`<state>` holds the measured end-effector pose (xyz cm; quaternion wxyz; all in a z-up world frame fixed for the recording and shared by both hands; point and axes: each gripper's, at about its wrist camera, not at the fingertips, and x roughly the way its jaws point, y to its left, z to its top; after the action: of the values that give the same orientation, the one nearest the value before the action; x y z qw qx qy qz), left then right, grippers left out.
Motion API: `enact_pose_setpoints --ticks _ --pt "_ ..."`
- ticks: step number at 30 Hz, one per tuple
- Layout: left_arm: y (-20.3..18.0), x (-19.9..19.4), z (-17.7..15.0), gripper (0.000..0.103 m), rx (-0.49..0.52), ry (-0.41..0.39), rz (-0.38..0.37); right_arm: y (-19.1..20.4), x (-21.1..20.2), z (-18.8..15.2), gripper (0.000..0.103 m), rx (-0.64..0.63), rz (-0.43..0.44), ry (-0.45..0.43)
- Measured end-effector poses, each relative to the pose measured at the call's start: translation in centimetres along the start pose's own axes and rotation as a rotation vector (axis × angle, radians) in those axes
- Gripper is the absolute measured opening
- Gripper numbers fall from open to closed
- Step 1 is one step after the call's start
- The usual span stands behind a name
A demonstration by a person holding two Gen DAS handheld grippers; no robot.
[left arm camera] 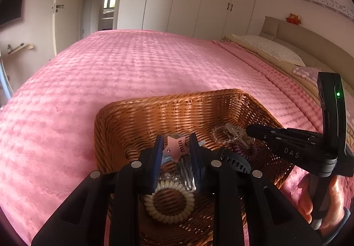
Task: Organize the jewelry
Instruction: 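Open both tools in the basket and withdraw them, then grasp the red string with the right tool while the left tool grasps the small silver charm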
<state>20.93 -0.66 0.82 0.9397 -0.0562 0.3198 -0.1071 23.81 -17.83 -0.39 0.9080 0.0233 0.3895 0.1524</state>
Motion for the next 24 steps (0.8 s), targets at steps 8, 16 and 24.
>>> enact_pose_setpoints --ticks 8,16,24 --pt "-0.9 -3.2 0.2 0.046 0.004 -0.060 -0.009 0.3 -4.1 -0.7 0.051 -0.003 0.013 -0.064" --pt "-3.7 -10.7 -1.2 0.046 0.032 -0.164 -0.066 -0.8 -12.6 -2.9 0.051 0.019 0.014 -0.166" --pt "-6.2 -12.8 -5.0 0.046 0.062 -0.138 -0.107 -1.5 -14.4 -7.9 0.051 0.031 0.006 -0.112"
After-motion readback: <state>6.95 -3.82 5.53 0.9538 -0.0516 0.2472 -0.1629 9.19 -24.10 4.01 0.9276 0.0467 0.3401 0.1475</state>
